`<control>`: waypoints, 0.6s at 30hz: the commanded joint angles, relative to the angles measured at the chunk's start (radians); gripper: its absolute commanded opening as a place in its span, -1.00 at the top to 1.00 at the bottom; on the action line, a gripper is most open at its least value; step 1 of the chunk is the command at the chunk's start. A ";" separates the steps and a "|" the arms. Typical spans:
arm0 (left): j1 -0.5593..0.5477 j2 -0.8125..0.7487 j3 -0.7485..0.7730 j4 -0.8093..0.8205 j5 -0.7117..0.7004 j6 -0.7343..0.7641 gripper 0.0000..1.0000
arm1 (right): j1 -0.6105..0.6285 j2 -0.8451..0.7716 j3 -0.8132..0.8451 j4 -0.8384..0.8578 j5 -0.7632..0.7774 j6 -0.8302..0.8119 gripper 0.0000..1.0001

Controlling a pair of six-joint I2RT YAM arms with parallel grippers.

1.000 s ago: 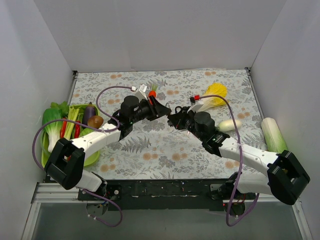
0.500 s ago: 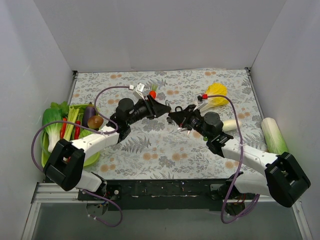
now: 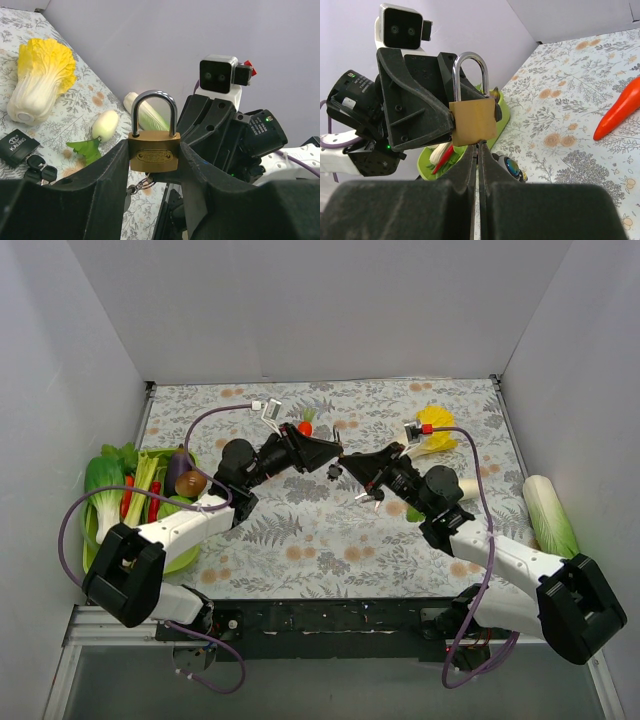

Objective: Unlock with the key

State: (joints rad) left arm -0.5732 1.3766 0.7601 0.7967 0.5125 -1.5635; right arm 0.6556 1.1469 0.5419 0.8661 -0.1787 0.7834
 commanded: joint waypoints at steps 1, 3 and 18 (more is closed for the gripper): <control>-0.045 -0.065 0.015 0.053 0.159 -0.023 1.00 | 0.001 -0.007 0.020 0.011 -0.002 -0.013 0.97; -0.045 -0.071 0.021 0.006 0.130 -0.003 1.00 | 0.001 -0.019 0.023 -0.032 0.010 -0.039 0.97; -0.020 -0.074 0.113 -0.172 0.188 0.131 1.00 | -0.051 -0.274 0.078 -0.395 0.018 -0.271 -0.20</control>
State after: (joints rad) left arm -0.5976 1.3293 0.8097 0.6025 0.5793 -1.4624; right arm 0.6514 0.9501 0.5518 0.5392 -0.1528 0.5983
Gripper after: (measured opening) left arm 0.391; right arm 0.576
